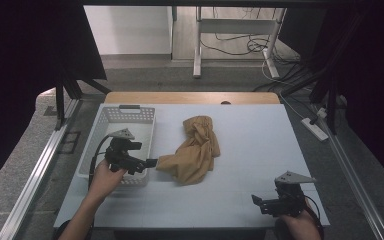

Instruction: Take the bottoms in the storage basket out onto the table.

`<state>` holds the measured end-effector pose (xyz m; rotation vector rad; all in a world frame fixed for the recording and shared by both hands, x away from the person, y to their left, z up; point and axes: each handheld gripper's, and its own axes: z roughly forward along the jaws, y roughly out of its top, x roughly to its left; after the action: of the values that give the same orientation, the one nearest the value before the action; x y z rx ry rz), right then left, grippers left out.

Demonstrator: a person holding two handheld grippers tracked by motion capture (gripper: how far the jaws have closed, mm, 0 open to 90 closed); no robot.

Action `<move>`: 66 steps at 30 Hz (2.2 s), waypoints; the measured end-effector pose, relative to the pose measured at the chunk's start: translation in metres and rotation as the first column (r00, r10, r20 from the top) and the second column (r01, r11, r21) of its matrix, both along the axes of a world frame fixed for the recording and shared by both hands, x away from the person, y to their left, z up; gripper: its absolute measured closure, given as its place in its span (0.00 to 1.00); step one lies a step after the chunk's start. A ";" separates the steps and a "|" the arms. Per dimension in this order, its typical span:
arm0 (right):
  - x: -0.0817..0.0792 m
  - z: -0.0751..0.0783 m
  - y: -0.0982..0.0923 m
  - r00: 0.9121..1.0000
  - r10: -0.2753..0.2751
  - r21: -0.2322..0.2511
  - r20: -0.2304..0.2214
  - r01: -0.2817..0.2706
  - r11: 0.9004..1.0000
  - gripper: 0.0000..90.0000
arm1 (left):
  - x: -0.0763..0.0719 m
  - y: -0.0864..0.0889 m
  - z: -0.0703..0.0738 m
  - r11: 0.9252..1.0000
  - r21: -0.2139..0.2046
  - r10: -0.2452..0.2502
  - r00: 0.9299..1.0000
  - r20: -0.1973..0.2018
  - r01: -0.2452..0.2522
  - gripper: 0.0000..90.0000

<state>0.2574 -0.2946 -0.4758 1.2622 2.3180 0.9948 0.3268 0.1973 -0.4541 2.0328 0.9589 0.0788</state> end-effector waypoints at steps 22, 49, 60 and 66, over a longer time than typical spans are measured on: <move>0.000 0.000 0.001 1.000 0.001 -0.005 -0.001 -0.001 1.000 0.01 | -0.023 0.021 -0.009 0.999 -0.022 0.047 0.999 -0.012 -0.047 0.00; 0.000 -0.001 0.001 1.000 0.000 -0.010 -0.006 0.000 1.000 0.01 | -0.054 0.047 -0.018 0.993 -0.044 0.111 0.994 -0.022 -0.112 0.00; 0.001 -0.001 0.001 1.000 -0.002 -0.011 -0.007 0.001 1.000 0.01 | -0.067 0.055 -0.021 0.990 -0.035 0.138 0.990 -0.022 -0.139 0.00; 0.001 -0.001 0.002 1.000 -0.002 -0.012 -0.008 0.002 1.000 0.01 | -0.075 0.059 -0.024 0.987 -0.029 0.156 0.988 -0.022 -0.156 0.00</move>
<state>0.2582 -0.2931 -0.4767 1.2661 2.3241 0.9761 0.2522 0.2560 -0.4778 1.9315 1.1241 0.1279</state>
